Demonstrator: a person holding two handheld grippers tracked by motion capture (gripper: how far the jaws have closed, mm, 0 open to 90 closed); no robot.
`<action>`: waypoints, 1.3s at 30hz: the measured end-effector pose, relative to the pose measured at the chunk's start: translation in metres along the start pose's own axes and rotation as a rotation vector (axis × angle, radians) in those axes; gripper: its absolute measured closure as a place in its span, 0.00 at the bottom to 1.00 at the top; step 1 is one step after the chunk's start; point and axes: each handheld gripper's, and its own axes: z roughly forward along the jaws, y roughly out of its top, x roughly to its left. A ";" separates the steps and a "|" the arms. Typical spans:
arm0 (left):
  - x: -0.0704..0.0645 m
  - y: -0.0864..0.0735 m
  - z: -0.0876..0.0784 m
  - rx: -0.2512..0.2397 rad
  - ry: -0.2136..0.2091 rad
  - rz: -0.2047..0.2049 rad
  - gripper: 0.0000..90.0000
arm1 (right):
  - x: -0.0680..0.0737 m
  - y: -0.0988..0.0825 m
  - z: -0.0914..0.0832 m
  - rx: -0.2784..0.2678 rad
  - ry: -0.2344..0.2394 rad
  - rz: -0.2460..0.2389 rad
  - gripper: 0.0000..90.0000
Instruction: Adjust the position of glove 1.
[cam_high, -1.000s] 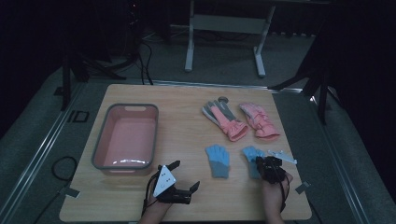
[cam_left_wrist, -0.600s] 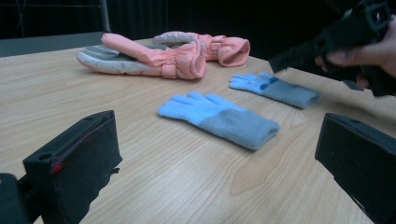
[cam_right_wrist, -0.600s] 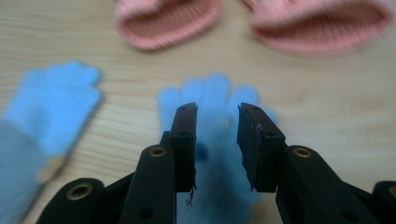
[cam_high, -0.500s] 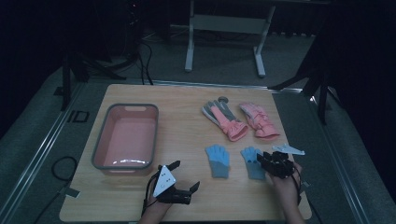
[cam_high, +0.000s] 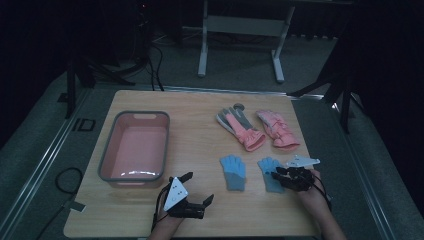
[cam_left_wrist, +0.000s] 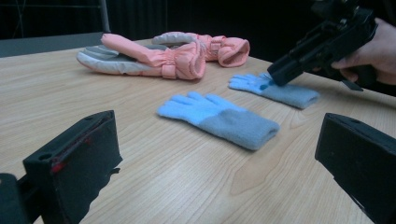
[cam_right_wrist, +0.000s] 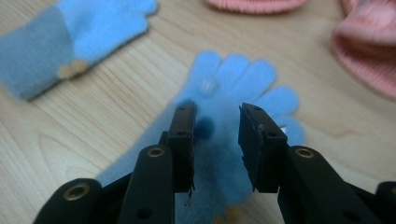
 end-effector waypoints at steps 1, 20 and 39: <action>0.000 0.000 0.000 0.000 0.002 0.000 0.00 | -0.001 -0.002 0.002 0.001 0.003 0.002 0.73; 0.000 0.000 0.000 -0.001 0.004 -0.004 0.00 | 0.025 -0.005 0.004 -0.053 -0.131 0.071 0.96; 0.001 0.000 0.000 -0.001 0.003 -0.004 0.00 | 0.062 0.075 -0.046 -0.178 -0.166 0.105 0.96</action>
